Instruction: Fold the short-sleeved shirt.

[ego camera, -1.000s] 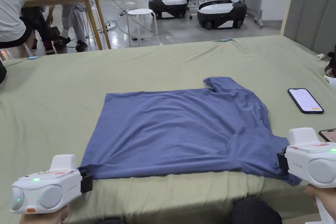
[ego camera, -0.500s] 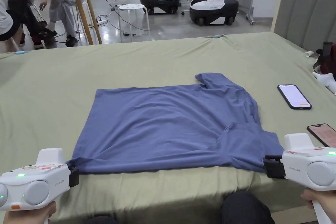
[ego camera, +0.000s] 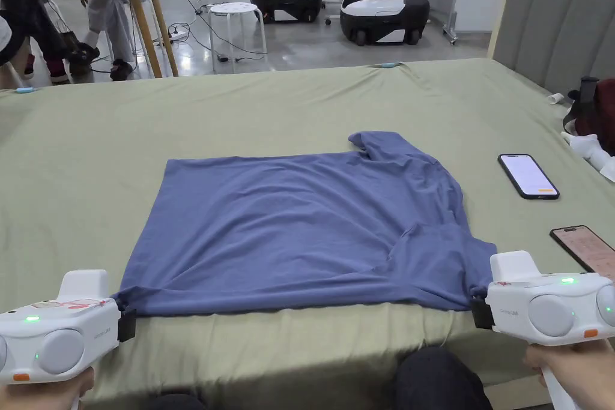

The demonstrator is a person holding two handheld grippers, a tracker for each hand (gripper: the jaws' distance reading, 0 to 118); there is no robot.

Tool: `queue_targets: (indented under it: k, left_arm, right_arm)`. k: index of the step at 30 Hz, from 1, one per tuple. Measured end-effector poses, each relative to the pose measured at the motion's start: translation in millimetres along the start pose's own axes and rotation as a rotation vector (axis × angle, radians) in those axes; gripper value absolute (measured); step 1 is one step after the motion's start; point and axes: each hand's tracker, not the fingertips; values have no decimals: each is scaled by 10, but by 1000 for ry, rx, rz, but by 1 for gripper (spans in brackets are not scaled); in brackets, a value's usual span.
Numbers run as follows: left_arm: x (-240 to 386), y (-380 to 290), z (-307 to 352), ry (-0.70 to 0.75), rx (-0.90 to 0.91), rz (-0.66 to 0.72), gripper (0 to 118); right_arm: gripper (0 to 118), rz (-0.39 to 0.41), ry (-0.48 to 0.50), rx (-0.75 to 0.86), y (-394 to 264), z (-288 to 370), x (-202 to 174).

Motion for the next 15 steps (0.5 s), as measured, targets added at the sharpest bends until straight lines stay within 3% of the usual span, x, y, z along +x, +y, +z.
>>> queue_targets:
  k: [4, 10, 15]
  left_arm:
    - [21, 30, 20, 13, -1, 18, 5]
    - [146, 153, 94, 79, 9, 31, 3]
    - [232, 428, 146, 110, 58, 48, 3]
  right_arm:
    - [10, 2, -39, 28, 36, 82, -62]
    - [10, 8, -203, 53, 259, 201, -304]
    - [10, -5, -222, 120, 537, 270, -415]
